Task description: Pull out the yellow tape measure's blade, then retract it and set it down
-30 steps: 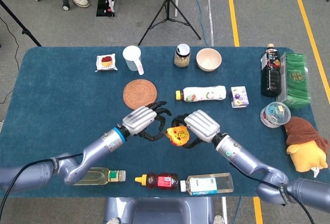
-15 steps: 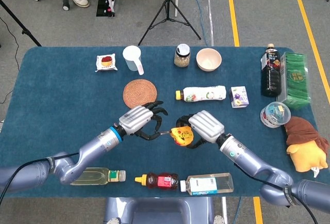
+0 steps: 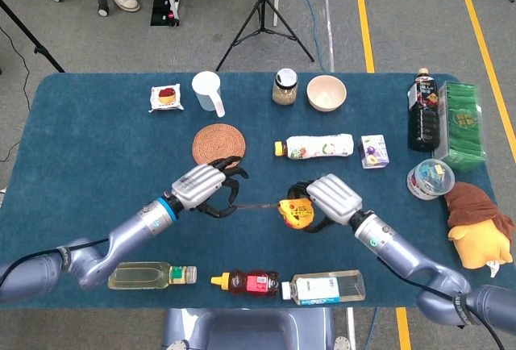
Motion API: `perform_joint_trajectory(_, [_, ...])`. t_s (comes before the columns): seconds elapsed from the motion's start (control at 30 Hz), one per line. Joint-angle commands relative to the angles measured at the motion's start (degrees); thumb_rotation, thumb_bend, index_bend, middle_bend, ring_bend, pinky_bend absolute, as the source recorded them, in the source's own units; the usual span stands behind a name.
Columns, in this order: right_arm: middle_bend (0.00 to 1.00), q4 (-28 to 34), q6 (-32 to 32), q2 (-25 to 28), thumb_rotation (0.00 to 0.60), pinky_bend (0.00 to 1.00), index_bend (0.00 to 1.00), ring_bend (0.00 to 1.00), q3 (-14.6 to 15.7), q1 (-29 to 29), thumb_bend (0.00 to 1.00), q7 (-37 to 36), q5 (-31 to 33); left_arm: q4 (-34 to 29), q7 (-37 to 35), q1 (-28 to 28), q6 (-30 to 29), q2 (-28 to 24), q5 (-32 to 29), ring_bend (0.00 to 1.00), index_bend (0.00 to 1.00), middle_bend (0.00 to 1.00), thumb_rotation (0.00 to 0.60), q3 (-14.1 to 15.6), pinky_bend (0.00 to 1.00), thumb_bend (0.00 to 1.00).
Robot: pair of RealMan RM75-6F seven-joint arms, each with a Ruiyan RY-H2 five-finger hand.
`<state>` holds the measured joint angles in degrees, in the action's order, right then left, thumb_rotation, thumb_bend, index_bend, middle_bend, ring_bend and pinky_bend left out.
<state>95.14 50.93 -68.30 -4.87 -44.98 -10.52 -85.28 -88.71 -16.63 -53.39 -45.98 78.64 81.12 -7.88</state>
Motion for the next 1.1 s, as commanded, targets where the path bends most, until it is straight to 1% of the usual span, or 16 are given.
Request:
perform_joint_trajectory(0.03, [0.51, -0.3, 0.2, 0.4, 0.6, 0.54, 0.5, 0.53, 0.4, 0.5, 0.24, -0.2, -0.3, -0.4, -0.6, 1.2, -0.7, -1.5, 1.1, 0.01, 0.67, 0.23, 0.572, 1.3, 0.11, 0.41])
perform_joint_trajectory(0.2, [0.51, -1.0, 0.3, 0.7, 0.6, 0.54, 0.5, 0.53, 0.9, 1.0, 0.24, -0.7, -0.6, -0.6, -1.9, 2.5, -2.0, -3.3, 2.7, 0.01, 0.67, 0.23, 0.559, 2.6, 0.11, 0.41])
perform_joint_trajectory(0.63, [0.52, -2.0, 0.7, 2.0, 0.6, 0.54, 0.5, 0.53, 1.6, 2.4, 0.24, -1.4, -0.7, -0.2, -4.2, 5.6, -4.4, -8.4, 6.0, 0.01, 0.67, 0.23, 0.571, 5.6, 0.11, 0.41])
perform_joint_trajectory(1.1, [0.52, -2.5, 1.5, 2.4, 0.6, 0.54, 0.5, 0.53, 1.5, 3.4, 0.25, -2.0, -0.8, 0.1, -5.9, 9.8, -8.1, -13.5, 7.1, 0.01, 0.68, 0.23, 0.568, 7.8, 0.11, 0.41])
